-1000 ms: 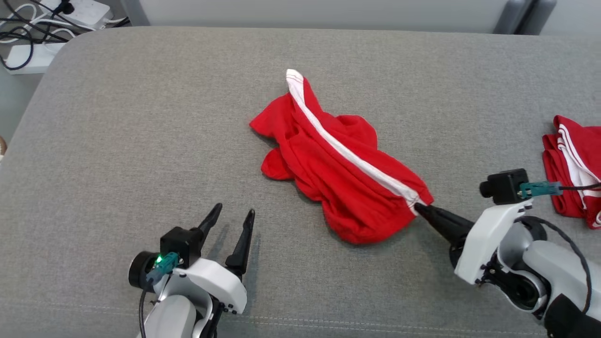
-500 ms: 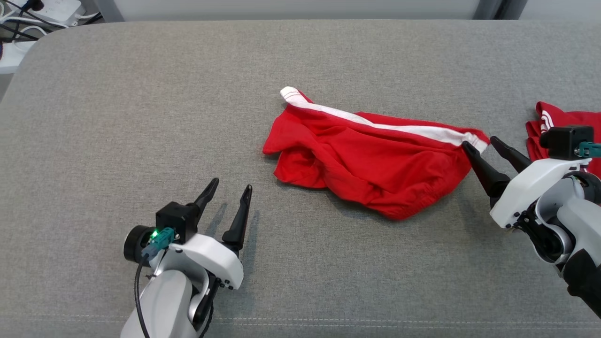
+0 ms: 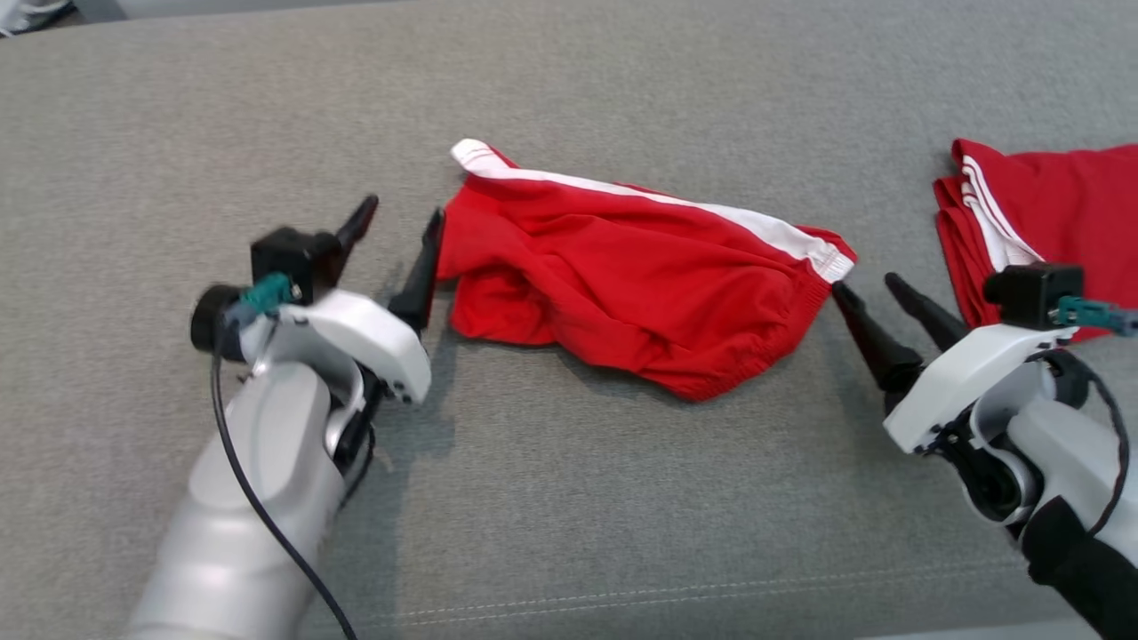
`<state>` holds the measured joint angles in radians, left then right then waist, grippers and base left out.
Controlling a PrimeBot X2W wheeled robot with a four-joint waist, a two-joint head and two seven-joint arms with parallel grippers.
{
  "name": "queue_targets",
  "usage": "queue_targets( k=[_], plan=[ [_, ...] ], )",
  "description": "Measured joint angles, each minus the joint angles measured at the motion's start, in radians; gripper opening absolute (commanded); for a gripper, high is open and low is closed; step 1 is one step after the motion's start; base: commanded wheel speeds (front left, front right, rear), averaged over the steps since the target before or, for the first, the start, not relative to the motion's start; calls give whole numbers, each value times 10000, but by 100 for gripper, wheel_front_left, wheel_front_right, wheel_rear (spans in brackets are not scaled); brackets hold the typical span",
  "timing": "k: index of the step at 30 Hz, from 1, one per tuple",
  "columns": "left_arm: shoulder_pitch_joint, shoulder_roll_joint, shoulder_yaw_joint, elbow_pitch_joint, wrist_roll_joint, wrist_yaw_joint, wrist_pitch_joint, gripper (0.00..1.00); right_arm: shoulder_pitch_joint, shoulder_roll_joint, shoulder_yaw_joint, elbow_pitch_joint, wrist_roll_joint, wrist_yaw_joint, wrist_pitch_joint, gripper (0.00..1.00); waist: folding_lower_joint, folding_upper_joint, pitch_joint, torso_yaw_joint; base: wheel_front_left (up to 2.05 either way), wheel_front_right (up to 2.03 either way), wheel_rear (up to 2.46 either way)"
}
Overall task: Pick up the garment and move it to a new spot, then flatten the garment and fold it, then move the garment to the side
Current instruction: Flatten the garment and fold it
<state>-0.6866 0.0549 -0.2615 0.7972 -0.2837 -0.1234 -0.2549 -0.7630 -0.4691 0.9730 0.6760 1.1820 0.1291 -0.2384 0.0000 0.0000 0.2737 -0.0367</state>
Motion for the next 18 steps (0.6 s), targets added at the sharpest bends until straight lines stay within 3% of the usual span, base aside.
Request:
queue_targets(
  k=[7,18],
  plan=[
    [-2138,518,-13,1509,-1312,-2,863,100,163,606,-232,-585,-558,0,-88,100,0,0,608,-927,0,0,0],
    [-2876,1057,-514,2311,-3124,-2,1772,100,376,926,-591,-855,-1112,0,-90,100,0,0,1200,-1839,0,0,0]
  ],
)
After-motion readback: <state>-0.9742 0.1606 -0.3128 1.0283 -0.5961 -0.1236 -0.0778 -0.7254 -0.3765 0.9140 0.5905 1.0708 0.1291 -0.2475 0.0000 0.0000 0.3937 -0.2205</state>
